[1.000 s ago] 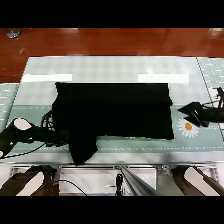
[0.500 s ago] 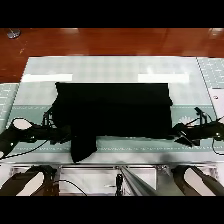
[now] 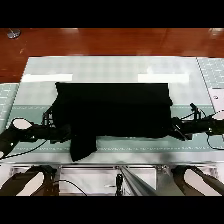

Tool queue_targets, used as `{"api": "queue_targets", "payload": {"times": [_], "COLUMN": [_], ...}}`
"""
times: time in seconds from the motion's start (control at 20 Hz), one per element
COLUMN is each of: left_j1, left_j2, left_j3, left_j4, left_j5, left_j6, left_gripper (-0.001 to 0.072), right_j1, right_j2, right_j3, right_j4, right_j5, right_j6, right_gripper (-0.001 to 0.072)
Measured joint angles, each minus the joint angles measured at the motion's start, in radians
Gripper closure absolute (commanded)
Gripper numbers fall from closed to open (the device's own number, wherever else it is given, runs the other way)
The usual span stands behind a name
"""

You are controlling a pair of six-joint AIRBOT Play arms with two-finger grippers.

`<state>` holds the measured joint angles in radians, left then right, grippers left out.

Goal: Fold the shirts.

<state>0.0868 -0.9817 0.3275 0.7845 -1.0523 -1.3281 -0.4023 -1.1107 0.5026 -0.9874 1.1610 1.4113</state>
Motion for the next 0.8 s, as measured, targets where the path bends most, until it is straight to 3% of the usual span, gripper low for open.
{"api": "queue_targets", "payload": {"times": [0.1, 0.15, 0.2, 0.25, 0.55, 0.8], "left_j1": [0.0, 0.0, 0.0, 0.0, 0.005, 0.049], "left_j2": [0.0, 0.0, 0.0, 0.0, 0.0, -0.005], "left_j3": [0.0, 0.0, 0.0, 0.0, 0.011, 0.146], "left_j4": [0.0, 0.0, 0.0, 0.0, 0.0, 0.0], "left_j5": [0.006, 0.006, 0.008, 0.01, 0.013, 0.023], "left_j6": [0.0, 0.0, 0.0, 0.0, 0.013, 0.045], "left_gripper": [0.0678, 0.0678, 0.0678, 0.0678, 0.0678, 0.0678], "right_j1": [0.002, 0.002, 0.002, 0.0, 0.001, -0.002], "right_j2": [-0.003, -0.004, -0.006, -0.006, -0.006, -0.019], "right_j3": [0.008, 0.011, 0.012, 0.014, 0.041, 0.233], "right_j4": [0.004, 0.005, -0.004, -0.001, 0.024, -0.042], "right_j5": [-0.015, -0.029, -0.038, -0.043, 0.019, 0.058], "right_j6": [-0.005, -0.011, -0.015, -0.021, -0.126, -0.109], "right_gripper": [0.0149, 0.0331, 0.0561, 0.0683, 0.0684, 0.0683]}}
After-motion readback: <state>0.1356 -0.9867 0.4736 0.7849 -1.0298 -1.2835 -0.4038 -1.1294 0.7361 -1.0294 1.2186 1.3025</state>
